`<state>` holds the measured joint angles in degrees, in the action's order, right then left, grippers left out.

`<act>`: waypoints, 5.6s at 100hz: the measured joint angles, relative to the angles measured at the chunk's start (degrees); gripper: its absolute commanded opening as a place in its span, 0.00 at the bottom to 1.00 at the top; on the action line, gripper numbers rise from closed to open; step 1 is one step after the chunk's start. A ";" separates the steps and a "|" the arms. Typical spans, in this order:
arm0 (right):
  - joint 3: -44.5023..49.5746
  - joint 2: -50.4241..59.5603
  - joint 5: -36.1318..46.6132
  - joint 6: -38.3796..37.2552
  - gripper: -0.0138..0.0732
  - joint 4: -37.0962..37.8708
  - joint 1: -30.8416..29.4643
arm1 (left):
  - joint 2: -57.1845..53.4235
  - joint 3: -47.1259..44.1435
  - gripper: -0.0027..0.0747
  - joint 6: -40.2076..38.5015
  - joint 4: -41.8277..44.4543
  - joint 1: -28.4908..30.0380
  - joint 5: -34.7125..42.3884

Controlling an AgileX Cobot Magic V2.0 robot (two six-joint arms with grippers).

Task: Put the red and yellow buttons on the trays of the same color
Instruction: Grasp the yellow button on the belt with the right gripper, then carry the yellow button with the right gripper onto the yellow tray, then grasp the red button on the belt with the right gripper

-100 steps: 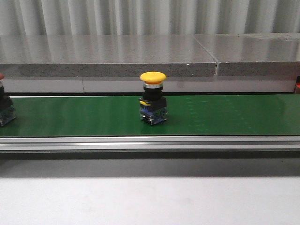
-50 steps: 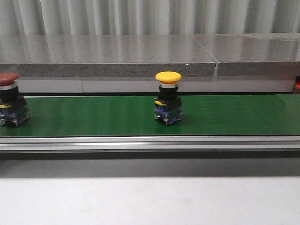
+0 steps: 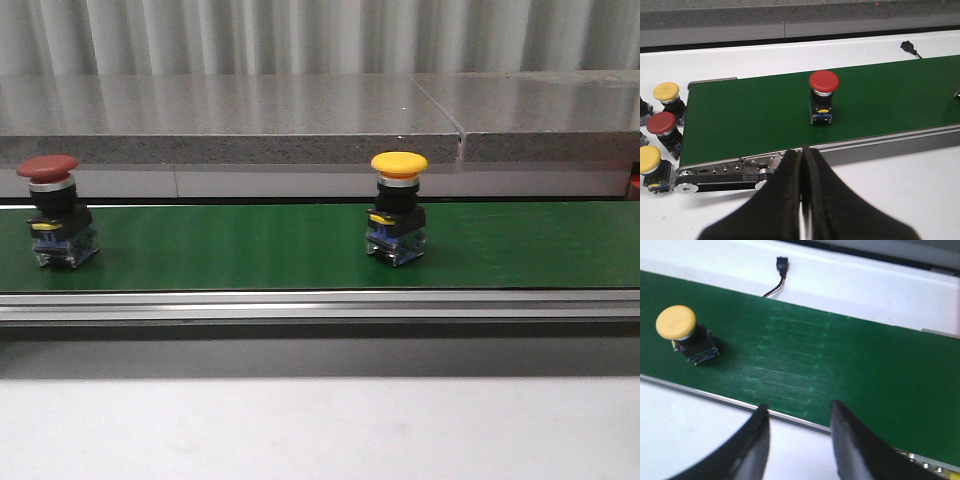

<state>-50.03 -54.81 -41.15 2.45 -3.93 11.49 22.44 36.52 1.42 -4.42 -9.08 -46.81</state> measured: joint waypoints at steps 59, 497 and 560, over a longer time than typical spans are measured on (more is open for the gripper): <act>-16.95 -25.45 -10.70 2.67 0.84 -6.98 7.82 | 0.00 0.00 0.01 0.00 0.00 0.00 0.00; -12.11 -14.65 -11.19 -5.34 0.67 -4.25 -25.67 | 0.00 0.00 0.01 0.00 0.00 0.00 0.00; -13.79 -19.83 -17.65 1.57 0.86 -9.26 -5.22 | 0.00 0.00 0.01 0.00 0.00 0.00 0.00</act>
<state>-63.82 -74.64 -58.80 4.02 -13.19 6.27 22.44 36.52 1.42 -4.42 -9.08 -46.81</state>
